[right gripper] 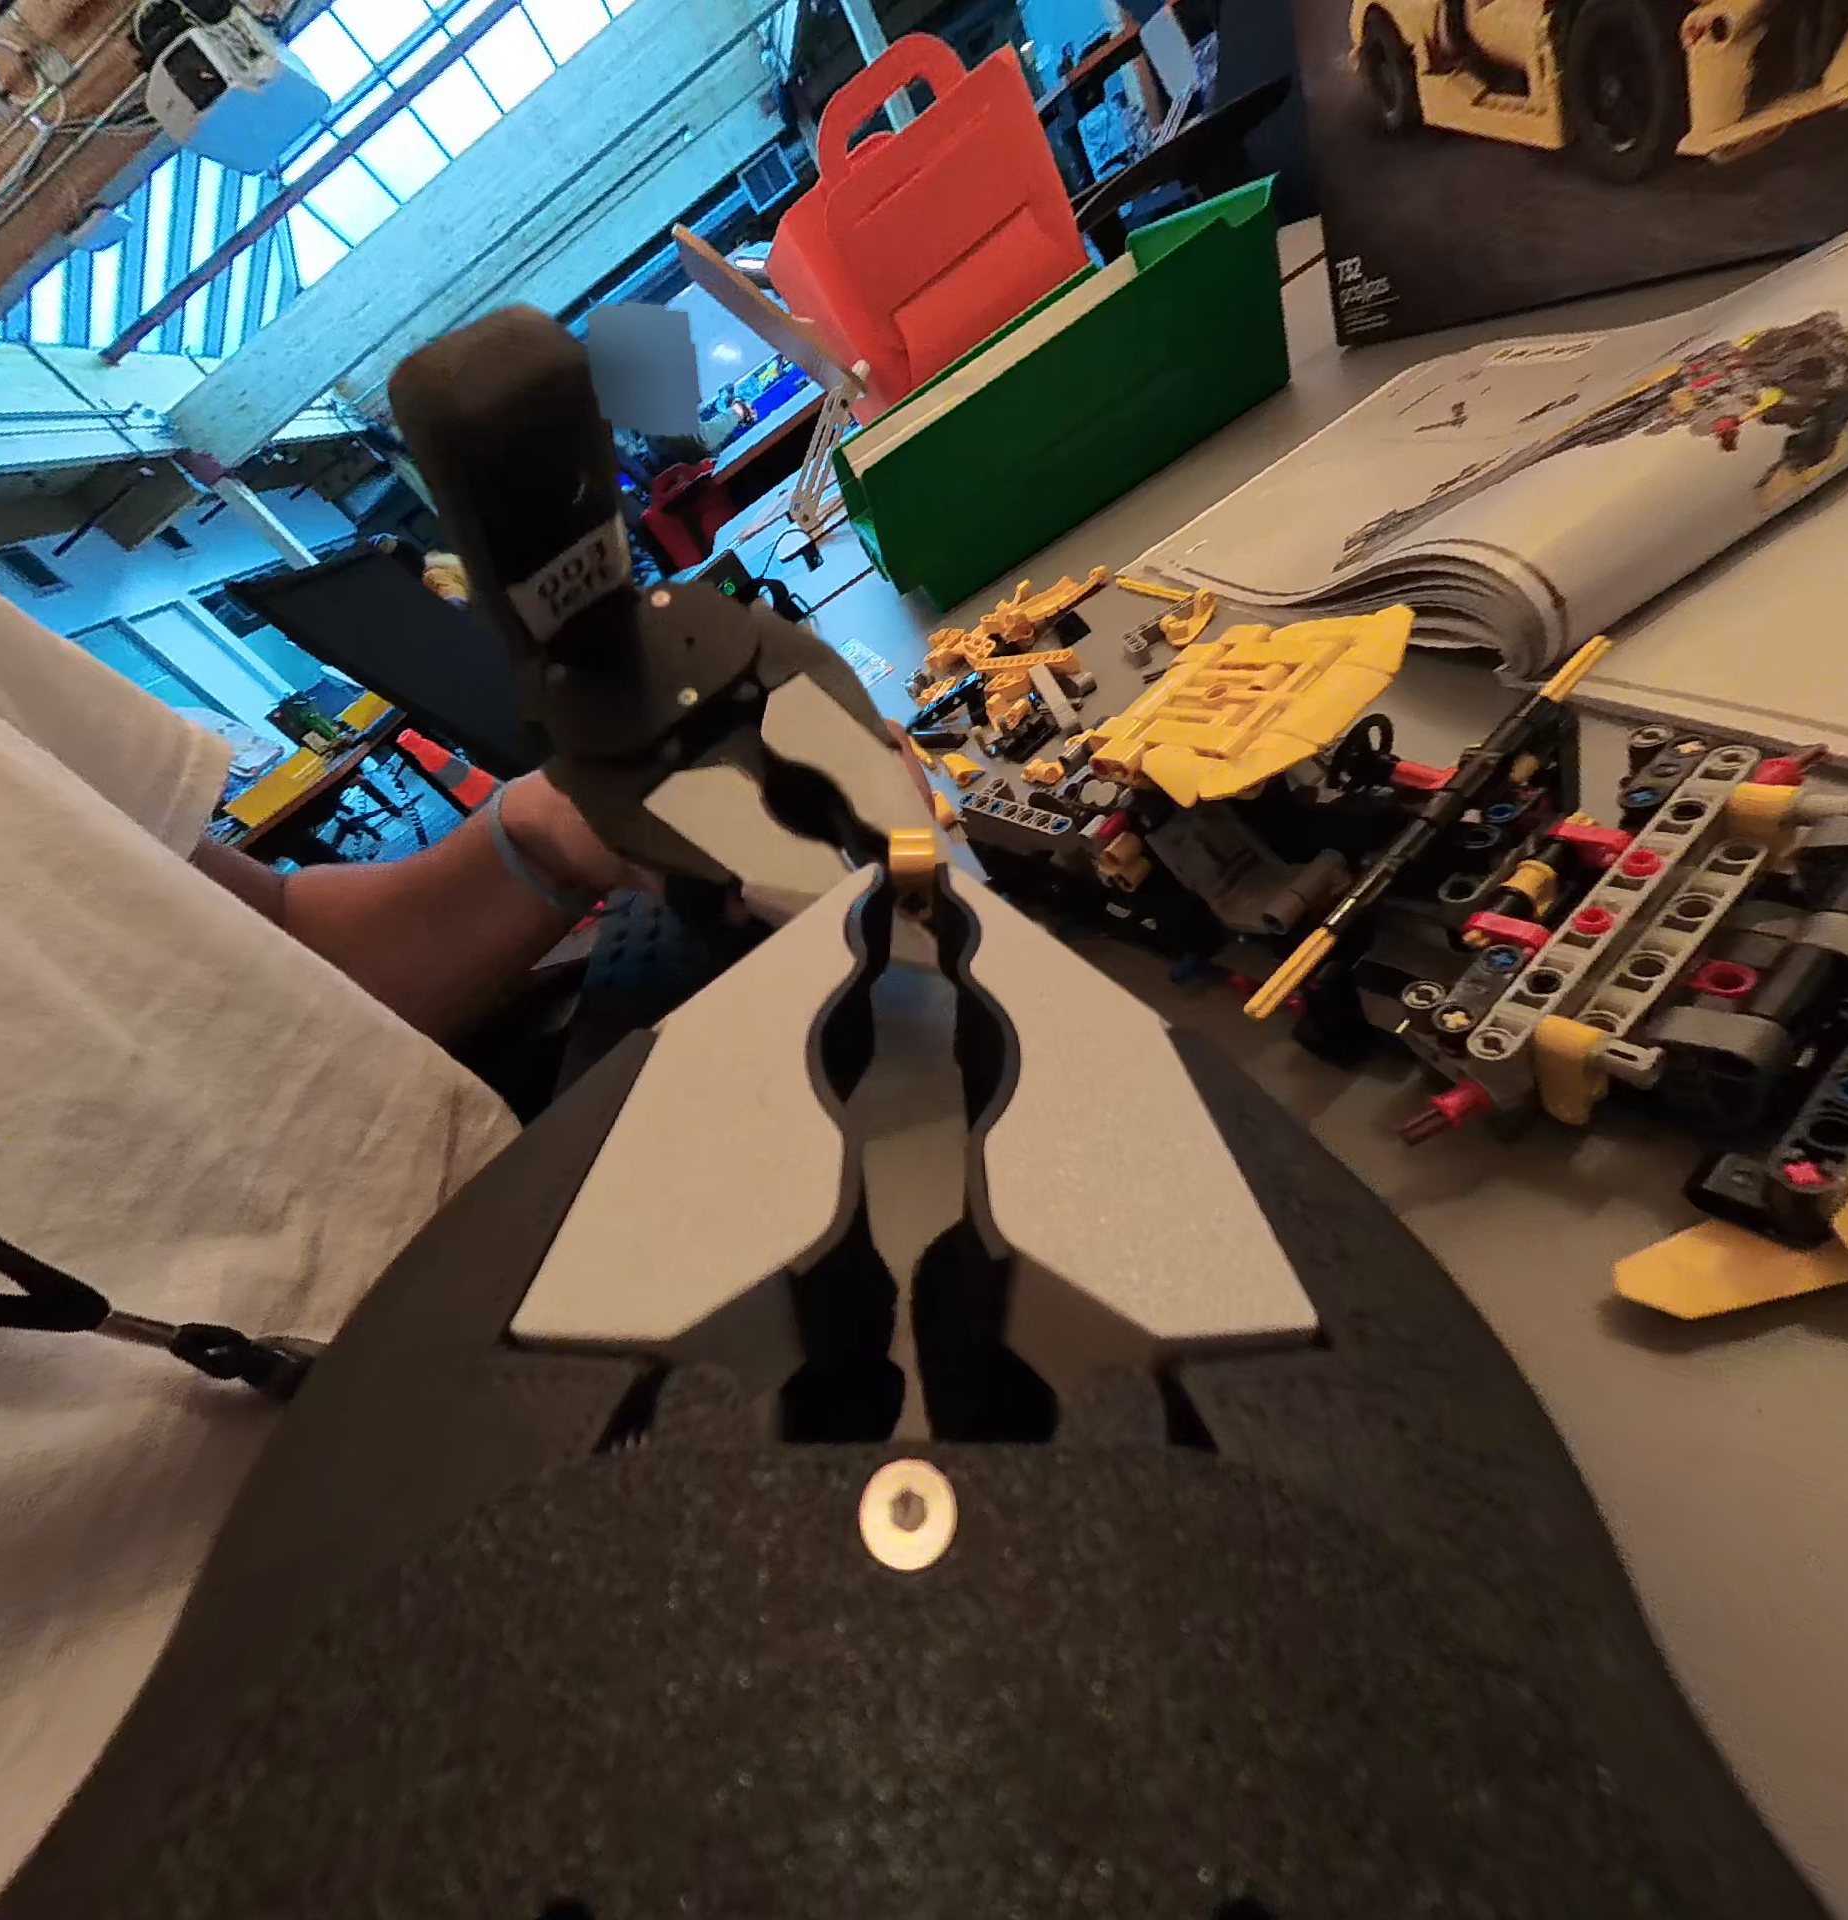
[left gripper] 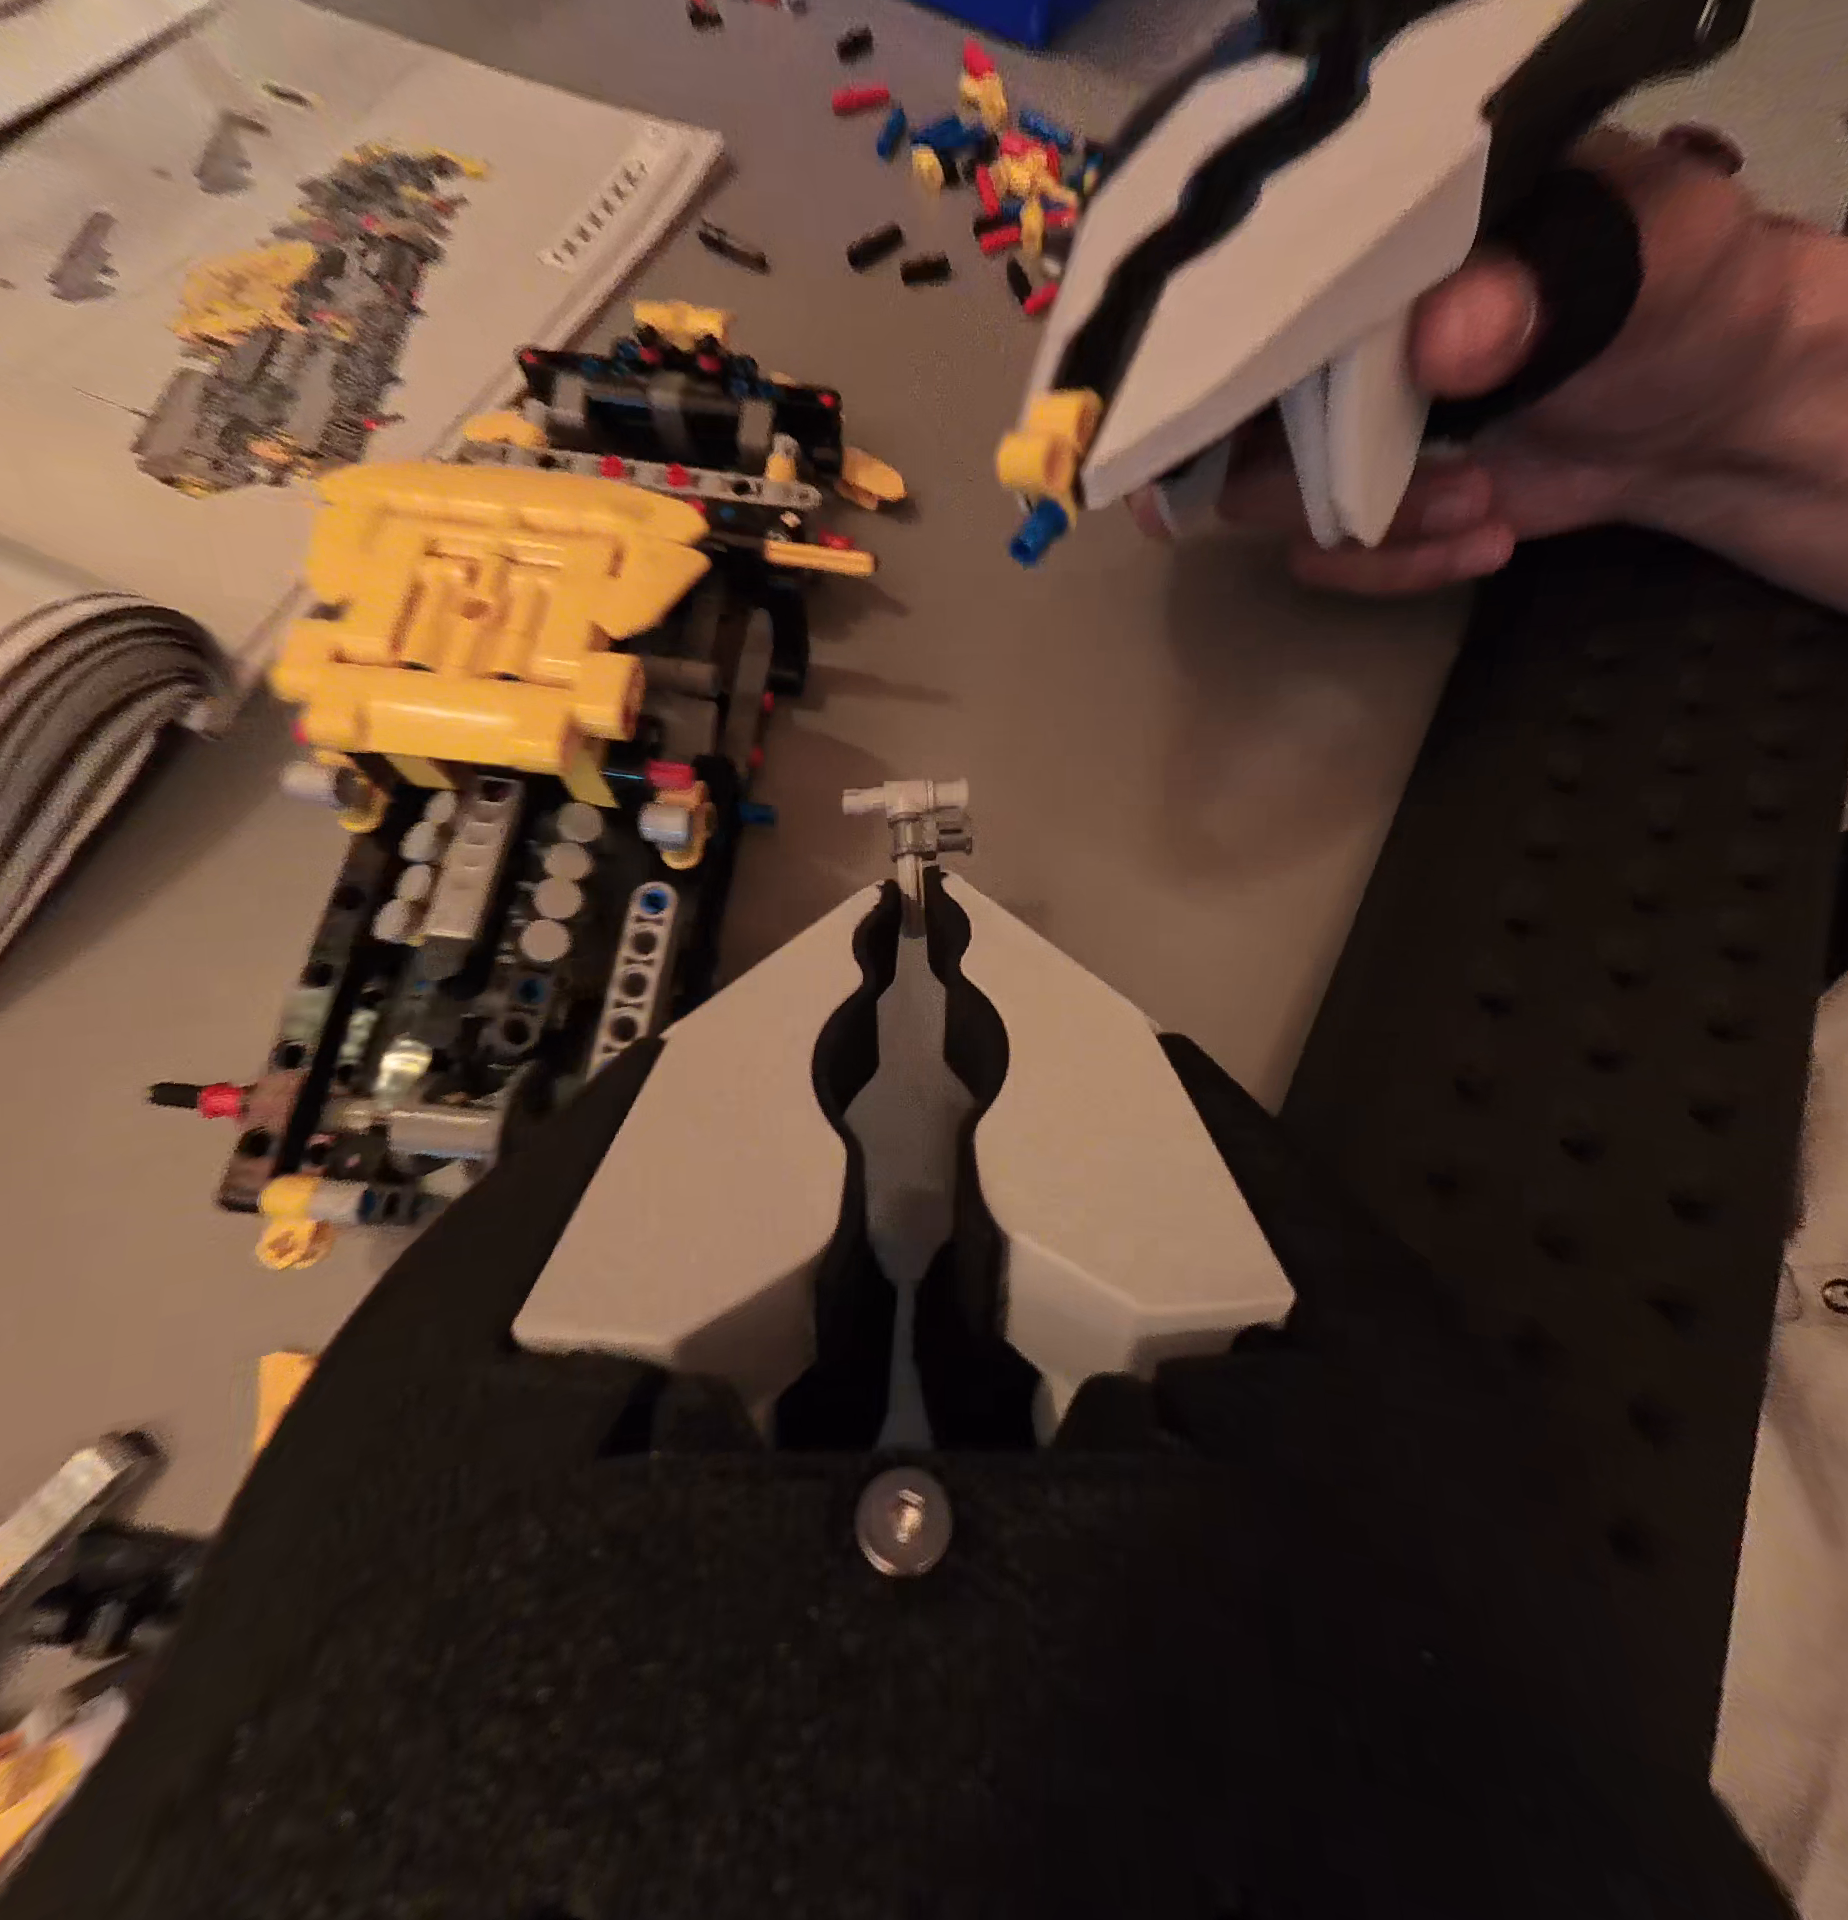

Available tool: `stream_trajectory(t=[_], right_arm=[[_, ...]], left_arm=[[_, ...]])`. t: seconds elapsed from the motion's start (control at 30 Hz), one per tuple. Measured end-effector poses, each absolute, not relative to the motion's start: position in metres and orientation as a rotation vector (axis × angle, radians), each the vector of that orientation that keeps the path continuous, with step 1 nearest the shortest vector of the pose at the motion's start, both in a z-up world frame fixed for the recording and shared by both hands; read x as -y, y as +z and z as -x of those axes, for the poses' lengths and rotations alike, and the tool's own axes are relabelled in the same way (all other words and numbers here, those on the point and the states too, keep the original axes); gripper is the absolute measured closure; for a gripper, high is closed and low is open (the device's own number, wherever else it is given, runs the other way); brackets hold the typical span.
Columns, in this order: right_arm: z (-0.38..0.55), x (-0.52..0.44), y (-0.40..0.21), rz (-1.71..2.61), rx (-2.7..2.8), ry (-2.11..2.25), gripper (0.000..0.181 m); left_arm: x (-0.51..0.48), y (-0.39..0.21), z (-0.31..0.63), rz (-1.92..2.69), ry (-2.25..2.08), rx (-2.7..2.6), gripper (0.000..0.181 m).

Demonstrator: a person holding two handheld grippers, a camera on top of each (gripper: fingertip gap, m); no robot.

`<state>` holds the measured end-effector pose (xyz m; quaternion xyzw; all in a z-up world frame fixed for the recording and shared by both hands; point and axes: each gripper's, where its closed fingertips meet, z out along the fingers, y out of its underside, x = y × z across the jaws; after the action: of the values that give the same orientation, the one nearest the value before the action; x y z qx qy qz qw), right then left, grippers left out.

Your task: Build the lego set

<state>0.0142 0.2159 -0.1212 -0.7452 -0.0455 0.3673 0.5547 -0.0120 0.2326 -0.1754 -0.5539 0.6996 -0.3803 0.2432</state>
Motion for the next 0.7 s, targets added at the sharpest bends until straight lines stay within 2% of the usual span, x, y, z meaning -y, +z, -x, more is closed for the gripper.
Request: stream_trajectory(t=[0.23, 0.43, 0.7], right_arm=[[0.007, -0.212, -0.137, 1.851, 0.233, 0.87, 0.174], [0.022, -0.205, -0.115, 1.745, 0.298, 1.024, 0.175], [0.032, -0.201, -0.112, 1.744, 0.348, 1.119, 0.174]], left_arm=[[-0.246, -0.148, 0.022, 1.544, -1.22, -1.828, 0.177], [-0.232, -0.127, 0.031, 1.528, -1.474, -1.861, 0.177], [-0.216, -0.122, 0.037, 1.488, -1.565, -1.968, 0.177]])
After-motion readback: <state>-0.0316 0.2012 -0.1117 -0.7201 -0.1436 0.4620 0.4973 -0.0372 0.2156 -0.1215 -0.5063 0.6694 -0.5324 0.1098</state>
